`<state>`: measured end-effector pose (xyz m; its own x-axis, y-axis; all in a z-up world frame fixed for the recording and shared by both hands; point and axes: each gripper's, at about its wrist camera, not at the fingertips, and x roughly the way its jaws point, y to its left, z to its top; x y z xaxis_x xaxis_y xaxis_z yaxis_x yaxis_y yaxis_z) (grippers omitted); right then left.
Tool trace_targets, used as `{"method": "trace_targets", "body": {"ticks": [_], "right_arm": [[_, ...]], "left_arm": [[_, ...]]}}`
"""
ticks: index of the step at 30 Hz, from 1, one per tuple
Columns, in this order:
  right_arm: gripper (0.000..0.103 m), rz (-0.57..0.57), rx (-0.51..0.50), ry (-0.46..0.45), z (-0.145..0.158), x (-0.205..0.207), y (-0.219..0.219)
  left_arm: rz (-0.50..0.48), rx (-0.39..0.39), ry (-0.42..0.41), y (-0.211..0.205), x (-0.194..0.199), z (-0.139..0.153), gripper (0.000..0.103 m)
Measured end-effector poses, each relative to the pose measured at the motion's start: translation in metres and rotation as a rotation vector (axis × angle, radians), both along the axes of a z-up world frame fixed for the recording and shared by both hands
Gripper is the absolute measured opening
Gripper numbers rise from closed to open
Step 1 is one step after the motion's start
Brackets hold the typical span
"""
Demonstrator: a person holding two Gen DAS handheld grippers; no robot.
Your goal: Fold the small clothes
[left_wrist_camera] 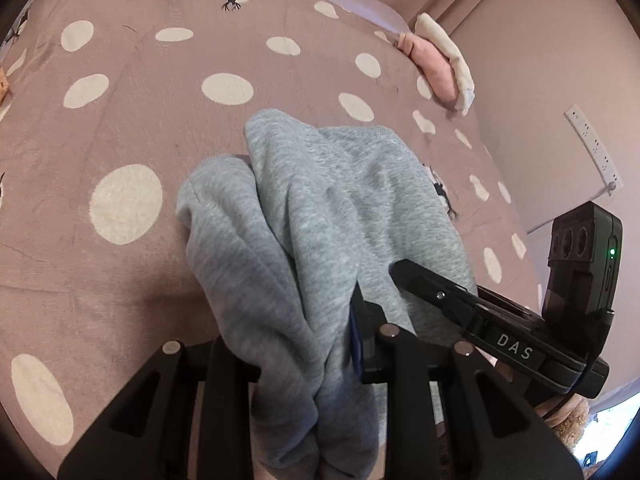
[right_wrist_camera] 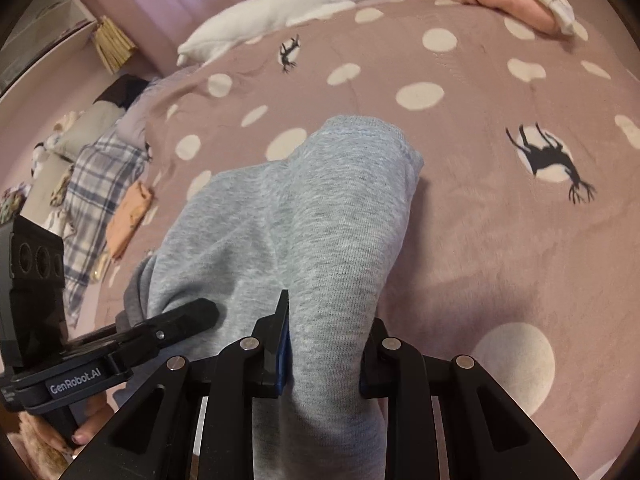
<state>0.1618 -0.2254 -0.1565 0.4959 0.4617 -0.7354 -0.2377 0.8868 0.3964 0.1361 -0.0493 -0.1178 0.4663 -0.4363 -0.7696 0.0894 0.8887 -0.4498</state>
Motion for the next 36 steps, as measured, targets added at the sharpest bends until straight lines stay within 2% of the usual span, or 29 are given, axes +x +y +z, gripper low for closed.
{"method": "trace_targets", "body": {"ticks": [6,13,15,19,21,23,25,30,32,34,36], "right_arm": [[0.027,-0.017,-0.009,0.042,-0.014,0.004,-0.004],[0.034,-0.042,-0.042,0.040,-0.016,-0.002,-0.008],[0.039,-0.055,-0.054,0.043,-0.015,-0.003,-0.009],[0.044,-0.068,-0.091,0.018,-0.006,-0.011,-0.010],[0.052,-0.079,-0.121,-0.003,0.000,-0.016,-0.012],[0.071,-0.092,-0.134,-0.024,0.006,-0.020,-0.014],[0.080,-0.107,-0.120,-0.041,0.012,-0.024,-0.019],[0.084,-0.131,-0.097,-0.097,0.035,-0.038,-0.028],[0.095,-0.145,-0.091,-0.140,0.047,-0.046,-0.031],[0.101,-0.149,-0.088,-0.171,0.055,-0.052,-0.033],[0.102,-0.159,-0.084,-0.197,0.063,-0.059,-0.036]], "left_arm": [[-0.006,0.051,0.044,-0.007,0.005,-0.018,0.027],[0.006,0.052,0.065,-0.002,0.005,-0.026,0.037],[0.011,0.072,0.063,0.001,0.002,-0.024,0.048],[0.041,0.089,0.044,0.012,-0.010,-0.014,0.059],[0.060,0.109,0.022,0.016,-0.015,-0.006,0.070],[0.074,0.115,-0.010,0.020,-0.019,0.004,0.078],[0.081,0.102,-0.043,0.027,-0.026,0.016,0.083],[0.124,0.114,-0.092,0.036,-0.042,0.039,0.102],[0.137,0.130,-0.127,0.038,-0.049,0.050,0.103],[0.144,0.156,-0.156,0.037,-0.057,0.061,0.103],[0.146,0.170,-0.178,0.036,-0.064,0.067,0.103]]}}
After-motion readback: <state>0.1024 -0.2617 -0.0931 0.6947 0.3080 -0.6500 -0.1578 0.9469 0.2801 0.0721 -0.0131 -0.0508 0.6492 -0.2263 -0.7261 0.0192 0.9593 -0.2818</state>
